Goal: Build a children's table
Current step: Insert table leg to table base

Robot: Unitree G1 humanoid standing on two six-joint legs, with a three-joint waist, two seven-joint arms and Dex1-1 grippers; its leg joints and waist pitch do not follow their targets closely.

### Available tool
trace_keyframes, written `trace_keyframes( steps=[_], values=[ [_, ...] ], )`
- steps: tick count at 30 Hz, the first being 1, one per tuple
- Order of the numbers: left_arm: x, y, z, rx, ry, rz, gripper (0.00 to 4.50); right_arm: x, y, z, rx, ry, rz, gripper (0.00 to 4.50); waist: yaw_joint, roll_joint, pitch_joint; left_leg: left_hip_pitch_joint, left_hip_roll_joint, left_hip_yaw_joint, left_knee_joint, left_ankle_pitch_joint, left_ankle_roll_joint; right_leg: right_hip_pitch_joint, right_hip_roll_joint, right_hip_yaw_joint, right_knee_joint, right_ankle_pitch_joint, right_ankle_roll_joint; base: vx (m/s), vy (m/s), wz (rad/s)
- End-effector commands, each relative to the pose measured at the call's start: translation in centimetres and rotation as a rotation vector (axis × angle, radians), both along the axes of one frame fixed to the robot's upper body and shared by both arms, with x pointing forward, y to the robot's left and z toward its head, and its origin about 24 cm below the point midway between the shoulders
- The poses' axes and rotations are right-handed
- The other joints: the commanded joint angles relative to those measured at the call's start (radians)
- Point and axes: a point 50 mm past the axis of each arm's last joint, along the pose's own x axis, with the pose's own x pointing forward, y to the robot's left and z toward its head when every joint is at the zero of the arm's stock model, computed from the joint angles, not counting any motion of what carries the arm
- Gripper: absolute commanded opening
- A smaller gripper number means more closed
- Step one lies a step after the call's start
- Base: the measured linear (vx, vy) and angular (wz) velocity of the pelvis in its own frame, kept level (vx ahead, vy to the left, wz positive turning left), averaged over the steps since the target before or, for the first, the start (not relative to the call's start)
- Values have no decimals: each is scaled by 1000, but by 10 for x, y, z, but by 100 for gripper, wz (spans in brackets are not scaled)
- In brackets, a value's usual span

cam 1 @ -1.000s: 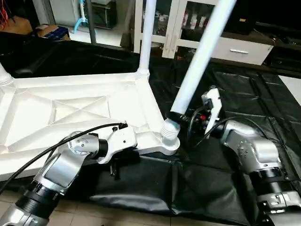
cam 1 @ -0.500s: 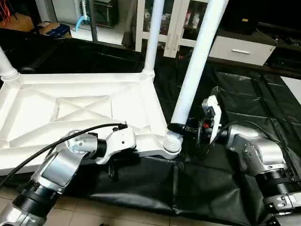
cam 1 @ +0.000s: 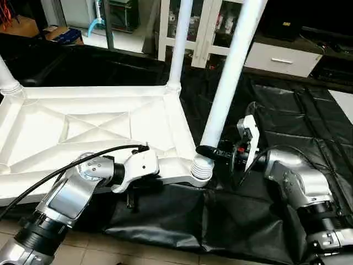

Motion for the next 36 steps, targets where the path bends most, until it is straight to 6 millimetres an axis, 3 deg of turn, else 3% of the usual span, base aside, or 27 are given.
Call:
trace_keyframes(
  steps=[1, 6, 10, 21, 24, 29, 36],
  values=[
    [-15, -17, -11, -42, 84, -115, 10, -6, -8, -23, -61, 76, -78, 185, -5, 5, -30, 14, 65, -25, -84, -155, 18, 15, -75, 43, -82, -180, -221, 0, 0, 0],
    [-15, -17, -11, -41, 84, -115, 10, -9, -11, -26, -30, 62, -126, 185, -8, 7, -28, 17, 67, -26, -90, -190, 5, 10, -74, 43, -88, -212, -213, 0, 0, 0],
    [-13, -17, -11, -45, 80, -110, 10, -13, -14, -25, 30, 21, -177, 185, -9, 9, -29, 17, 67, -26, -92, -182, 7, 12, -74, 42, -87, -188, -213, 0, 0, 0],
    [-12, -17, -10, -42, 76, -105, 10, -37, -12, -34, 7, -80, -117, 185, -5, 7, -30, 15, 69, -26, -95, -168, 19, 14, -75, 42, -88, -163, -204, 0, 0, 0],
    [-12, -17, -11, -38, 79, -105, 10, -42, -12, -38, -64, -105, -85, 185, -4, 8, -30, 14, 68, -26, -95, -152, 28, 16, -75, 42, -86, -137, -211, 0, 0, 0],
    [-12, -17, -11, -33, 81, -108, 10, -45, -11, -46, -174, -88, -26, 185, -6, 9, -27, 14, 69, -28, -99, -199, 14, 15, -75, 43, -93, -203, -197, 0, 0, 0],
    [-12, -17, -12, -31, 84, -112, 10, -45, -8, -50, -203, -32, 20, 185, -9, 6, -28, 14, 70, -29, -100, -214, 9, 13, -74, 44, -93, -202, -195, 0, 0, 0]
  ],
)
